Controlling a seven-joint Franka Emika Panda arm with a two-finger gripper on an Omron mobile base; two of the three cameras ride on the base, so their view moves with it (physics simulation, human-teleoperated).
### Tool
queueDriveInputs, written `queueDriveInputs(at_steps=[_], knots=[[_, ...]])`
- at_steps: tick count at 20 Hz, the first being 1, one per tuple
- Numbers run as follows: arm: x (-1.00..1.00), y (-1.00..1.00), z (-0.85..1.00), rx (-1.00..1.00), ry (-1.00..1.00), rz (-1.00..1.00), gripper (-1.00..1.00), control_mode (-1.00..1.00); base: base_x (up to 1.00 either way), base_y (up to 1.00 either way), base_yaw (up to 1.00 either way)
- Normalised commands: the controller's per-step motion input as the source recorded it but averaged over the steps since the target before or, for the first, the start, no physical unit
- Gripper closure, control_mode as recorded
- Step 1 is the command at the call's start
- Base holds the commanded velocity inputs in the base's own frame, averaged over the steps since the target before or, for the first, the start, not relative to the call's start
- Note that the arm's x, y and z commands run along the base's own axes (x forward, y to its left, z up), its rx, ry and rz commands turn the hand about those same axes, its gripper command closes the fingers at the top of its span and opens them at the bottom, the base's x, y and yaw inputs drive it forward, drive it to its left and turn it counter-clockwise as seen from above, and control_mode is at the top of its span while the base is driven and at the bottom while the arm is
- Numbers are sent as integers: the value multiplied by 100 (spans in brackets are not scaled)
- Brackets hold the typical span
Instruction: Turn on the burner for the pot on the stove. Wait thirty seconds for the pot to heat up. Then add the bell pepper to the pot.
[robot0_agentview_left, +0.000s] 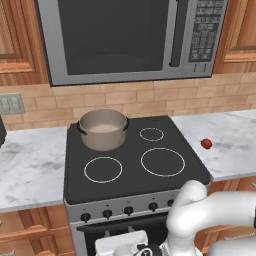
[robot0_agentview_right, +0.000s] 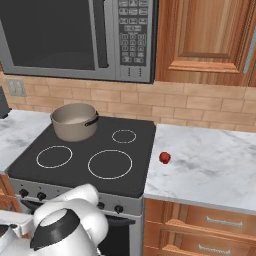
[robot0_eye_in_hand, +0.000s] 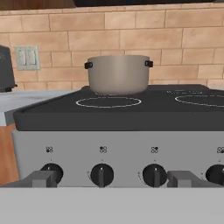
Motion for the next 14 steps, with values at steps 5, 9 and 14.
queueDriveInputs(at_steps=[5, 9, 14], knots=[[3, 0, -1, 0, 0, 0, -100, -100, 0, 0, 0], [10, -1, 0, 0, 12, 0, -100, -100, 0, 0, 0], [7, -2, -5, 0, 17, 0, -100, -100, 0, 0, 0]])
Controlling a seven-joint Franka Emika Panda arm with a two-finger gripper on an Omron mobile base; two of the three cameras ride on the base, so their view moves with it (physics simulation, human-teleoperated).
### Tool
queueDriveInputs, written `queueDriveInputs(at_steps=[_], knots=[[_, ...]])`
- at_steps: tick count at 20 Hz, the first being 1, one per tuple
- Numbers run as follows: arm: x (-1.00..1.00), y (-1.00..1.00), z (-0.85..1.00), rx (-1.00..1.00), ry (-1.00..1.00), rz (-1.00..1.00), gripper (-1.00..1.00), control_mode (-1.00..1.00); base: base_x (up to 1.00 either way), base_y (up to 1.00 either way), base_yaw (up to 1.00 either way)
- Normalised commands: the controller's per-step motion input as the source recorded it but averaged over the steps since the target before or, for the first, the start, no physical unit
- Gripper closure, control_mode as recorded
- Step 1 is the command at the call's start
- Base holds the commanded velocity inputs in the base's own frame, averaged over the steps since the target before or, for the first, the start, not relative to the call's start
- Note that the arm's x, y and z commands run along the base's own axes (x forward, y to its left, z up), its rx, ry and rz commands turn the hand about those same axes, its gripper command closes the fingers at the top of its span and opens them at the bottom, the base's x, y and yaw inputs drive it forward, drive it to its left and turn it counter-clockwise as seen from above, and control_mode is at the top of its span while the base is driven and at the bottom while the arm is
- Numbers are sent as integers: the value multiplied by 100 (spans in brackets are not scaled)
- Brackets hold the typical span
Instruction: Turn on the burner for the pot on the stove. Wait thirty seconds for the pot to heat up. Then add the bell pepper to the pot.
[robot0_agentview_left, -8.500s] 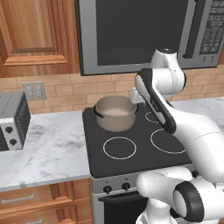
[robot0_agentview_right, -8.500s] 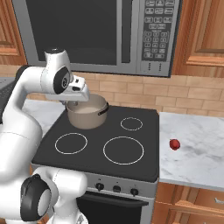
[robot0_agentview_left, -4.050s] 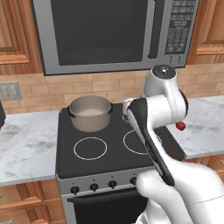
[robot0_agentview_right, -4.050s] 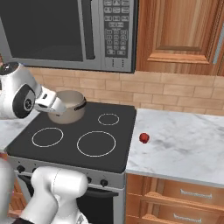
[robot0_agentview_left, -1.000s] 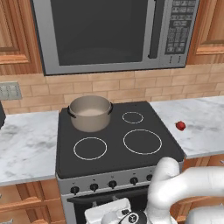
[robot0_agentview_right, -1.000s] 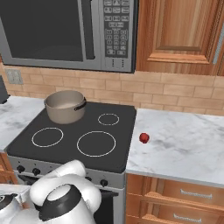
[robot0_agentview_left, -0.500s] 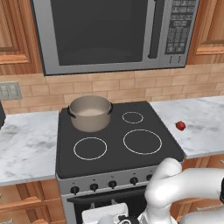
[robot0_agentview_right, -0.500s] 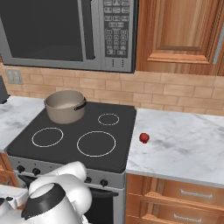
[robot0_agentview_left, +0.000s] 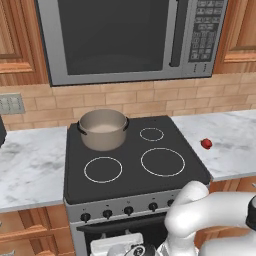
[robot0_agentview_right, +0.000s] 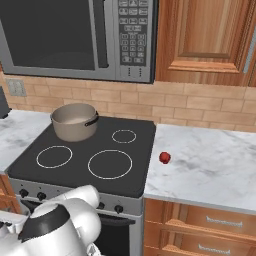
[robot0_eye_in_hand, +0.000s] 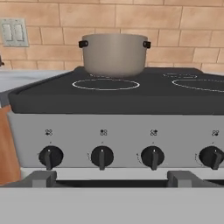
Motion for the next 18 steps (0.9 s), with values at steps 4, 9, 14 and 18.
queueDriveInputs(at_steps=[4, 9, 14, 18], knots=[[7, 0, -12, 0, 8, 0, -100, -100, 0, 0, 0], [18, -13, -9, 0, 7, 0, -100, -100, 0, 0, 0], [26, -8, 0, 0, 0, 0, -100, -100, 0, 0, 0], [17, 0, 0, 0, 0, 0, -100, -100, 0, 0, 0]])
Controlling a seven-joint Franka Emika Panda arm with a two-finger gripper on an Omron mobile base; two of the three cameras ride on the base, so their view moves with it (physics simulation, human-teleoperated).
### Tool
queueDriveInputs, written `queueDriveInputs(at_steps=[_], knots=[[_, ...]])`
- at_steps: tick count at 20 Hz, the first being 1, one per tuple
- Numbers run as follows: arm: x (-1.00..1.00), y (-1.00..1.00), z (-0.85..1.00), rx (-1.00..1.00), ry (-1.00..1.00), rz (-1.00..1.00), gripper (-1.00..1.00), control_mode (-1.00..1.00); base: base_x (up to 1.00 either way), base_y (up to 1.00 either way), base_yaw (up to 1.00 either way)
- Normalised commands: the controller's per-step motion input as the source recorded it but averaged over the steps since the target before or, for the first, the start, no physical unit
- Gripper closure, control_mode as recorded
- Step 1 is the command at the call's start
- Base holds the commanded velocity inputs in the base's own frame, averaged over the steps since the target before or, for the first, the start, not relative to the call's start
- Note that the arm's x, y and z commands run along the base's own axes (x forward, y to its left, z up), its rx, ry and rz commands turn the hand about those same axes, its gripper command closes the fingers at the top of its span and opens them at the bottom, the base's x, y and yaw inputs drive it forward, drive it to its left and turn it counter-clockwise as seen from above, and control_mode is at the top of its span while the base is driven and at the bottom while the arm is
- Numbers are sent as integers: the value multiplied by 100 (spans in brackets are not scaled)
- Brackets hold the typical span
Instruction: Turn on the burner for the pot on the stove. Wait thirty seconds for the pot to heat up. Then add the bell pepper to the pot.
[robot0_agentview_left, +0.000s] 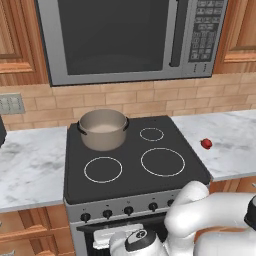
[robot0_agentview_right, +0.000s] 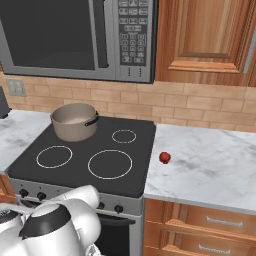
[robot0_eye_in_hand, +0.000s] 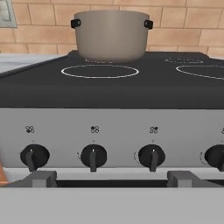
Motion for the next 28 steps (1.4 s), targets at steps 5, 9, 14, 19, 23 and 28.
queueDriveInputs(at_steps=[5, 9, 14, 19, 23, 28], knots=[[10, 0, -1, 0, 0, 0, -100, -100, 0, 0, 0], [26, 0, -6, 0, 0, 0, -100, -100, 0, 0, 0], [33, 0, -7, 0, 0, 0, -100, -100, 0, 0, 0], [21, 0, -16, 0, 0, 0, -100, -100, 0, 0, 0], [12, 0, -8, 0, 0, 0, -100, -100, 0, 0, 0], [14, 0, -17, 0, 0, 0, -100, -100, 0, 0, 0]])
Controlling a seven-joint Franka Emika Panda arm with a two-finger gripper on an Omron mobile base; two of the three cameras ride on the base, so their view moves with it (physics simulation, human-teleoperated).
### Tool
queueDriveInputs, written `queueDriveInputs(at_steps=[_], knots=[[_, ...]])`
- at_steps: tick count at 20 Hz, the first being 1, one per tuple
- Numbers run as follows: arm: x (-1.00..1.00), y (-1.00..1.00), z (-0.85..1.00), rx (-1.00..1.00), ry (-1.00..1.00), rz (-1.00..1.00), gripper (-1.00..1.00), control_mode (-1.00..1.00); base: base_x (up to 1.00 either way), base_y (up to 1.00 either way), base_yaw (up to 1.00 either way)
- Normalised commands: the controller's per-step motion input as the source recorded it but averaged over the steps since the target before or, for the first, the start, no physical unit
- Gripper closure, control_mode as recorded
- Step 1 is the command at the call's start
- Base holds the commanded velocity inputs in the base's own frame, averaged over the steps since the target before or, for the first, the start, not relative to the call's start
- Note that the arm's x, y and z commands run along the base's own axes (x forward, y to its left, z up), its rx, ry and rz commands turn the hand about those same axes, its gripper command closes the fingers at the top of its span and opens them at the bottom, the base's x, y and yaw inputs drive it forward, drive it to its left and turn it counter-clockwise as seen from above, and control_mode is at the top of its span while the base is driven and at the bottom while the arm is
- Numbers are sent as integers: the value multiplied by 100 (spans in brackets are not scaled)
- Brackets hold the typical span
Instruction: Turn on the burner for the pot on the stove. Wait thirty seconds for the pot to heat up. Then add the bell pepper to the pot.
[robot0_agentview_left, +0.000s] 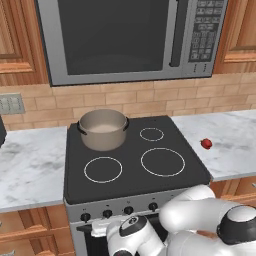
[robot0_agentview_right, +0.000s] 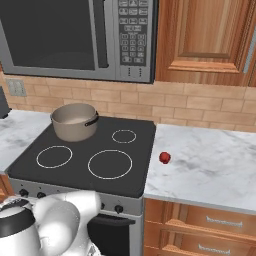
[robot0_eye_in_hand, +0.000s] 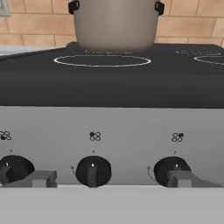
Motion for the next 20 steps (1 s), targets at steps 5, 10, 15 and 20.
queueDriveInputs(at_steps=[5, 10, 15, 20], knots=[[12, 0, -12, 0, -1, 0, -100, -100, 0, 0, 0], [5, 13, -13, 0, -1, 1, -100, -100, 0, 0, 0], [0, 23, -6, 0, -2, 0, -100, -100, 0, 0, 0], [0, 3, -5, 0, -1, 0, -100, -100, 0, 0, 0]])
